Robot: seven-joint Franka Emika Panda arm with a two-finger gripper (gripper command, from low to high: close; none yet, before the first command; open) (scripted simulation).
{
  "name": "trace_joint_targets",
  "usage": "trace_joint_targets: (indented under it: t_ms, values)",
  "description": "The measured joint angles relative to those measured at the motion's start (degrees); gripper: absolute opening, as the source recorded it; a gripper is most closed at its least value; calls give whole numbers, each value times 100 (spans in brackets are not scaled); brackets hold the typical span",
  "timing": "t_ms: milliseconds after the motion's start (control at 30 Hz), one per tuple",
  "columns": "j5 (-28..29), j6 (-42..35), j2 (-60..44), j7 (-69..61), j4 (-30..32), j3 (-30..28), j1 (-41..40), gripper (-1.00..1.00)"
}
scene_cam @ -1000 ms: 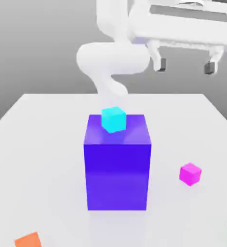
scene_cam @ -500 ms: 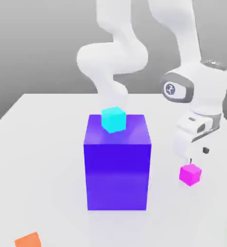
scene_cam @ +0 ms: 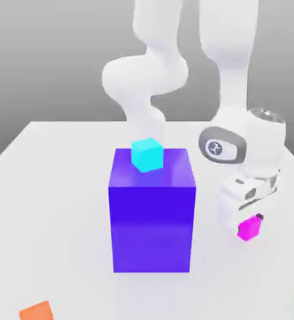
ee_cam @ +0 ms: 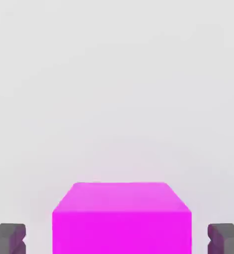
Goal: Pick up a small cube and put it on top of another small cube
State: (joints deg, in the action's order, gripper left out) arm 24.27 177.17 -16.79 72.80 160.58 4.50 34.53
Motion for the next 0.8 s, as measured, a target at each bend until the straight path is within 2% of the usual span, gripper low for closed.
trace_joint_targets:
  t_ms: [133, 233, 500, 700, 800]
  values:
    - [43, 30, -30, 34, -4, -58, 49, -100]
    - [-96, -125, 161, -57, 15, 305, -269, -100]
    - [-1374, -715, 964, -995, 185, 1529, -1167, -100]
    - [-2231, -1128, 1524, -1655, 356, 1819, -1247, -100]
    - [-2482, -1409, 1503, -2160, 46, 1857, -1323, -100]
